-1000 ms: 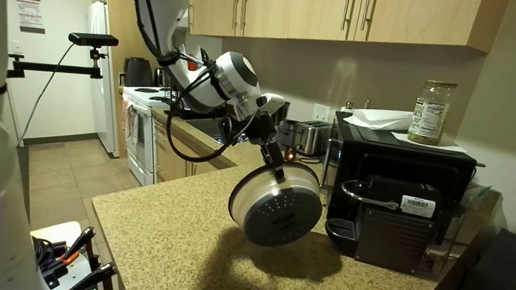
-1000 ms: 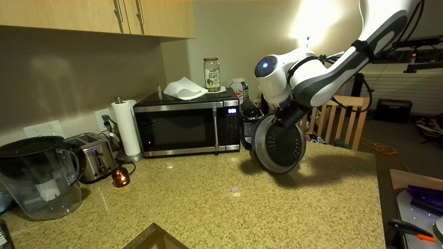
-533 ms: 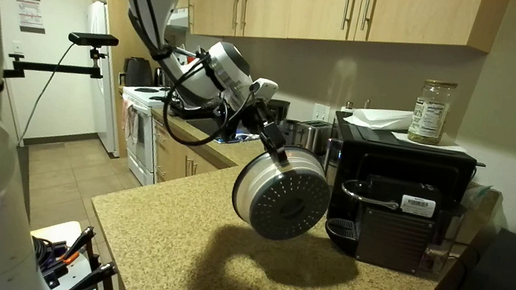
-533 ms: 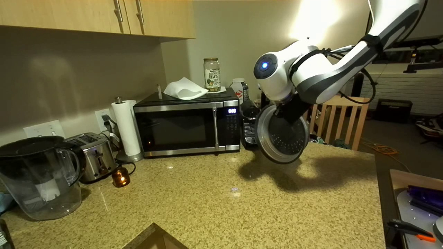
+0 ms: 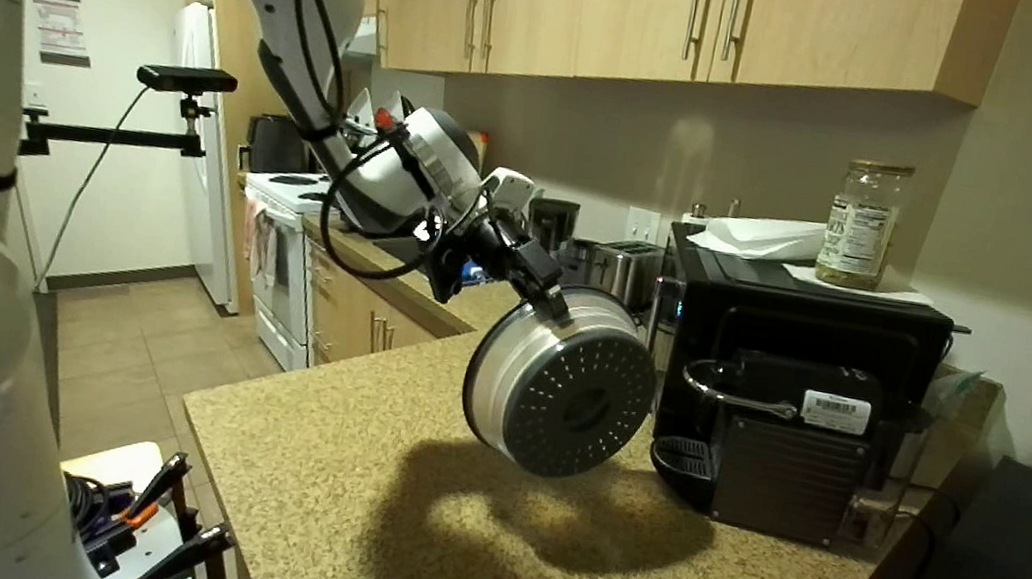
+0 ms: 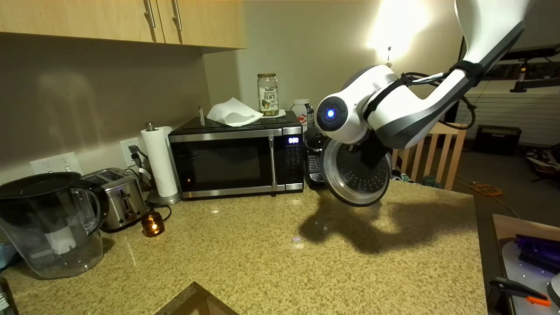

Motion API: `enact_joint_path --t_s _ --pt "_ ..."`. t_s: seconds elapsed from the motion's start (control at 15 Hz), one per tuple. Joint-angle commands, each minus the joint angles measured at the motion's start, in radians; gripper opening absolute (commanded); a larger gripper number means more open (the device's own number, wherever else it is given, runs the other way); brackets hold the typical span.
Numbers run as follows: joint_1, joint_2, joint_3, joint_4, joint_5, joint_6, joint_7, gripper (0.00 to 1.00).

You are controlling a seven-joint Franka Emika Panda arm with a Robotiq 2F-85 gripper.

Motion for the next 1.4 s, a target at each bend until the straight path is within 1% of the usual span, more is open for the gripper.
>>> enact_joint_path --t_s 0.0,0.27,0.47,0.73,1.07,1.2,1.33 --pt "0.003 0.034 0.017 0.005 -0.082 -0.071 0.047 0.04" --pt "-0.006 0.056 0.016 0.005 -0.112 -0.086 0.061 0.04" --pt "-0.004 0.076 0.011 0.002 -0.176 -0.126 0.097 0.04" --pt "0.000 0.116 0.010 0.001 -0.295 -0.216 0.166 0.04" --pt "0.009 0.189 0.020 0.002 -0.402 -0.333 0.221 0.04" --pt "0.021 0.228 0.026 -0.002 -0.461 -0.388 0.244 0.04" --pt "0.032 0.264 0.039 -0.004 -0.492 -0.436 0.255 0.04"
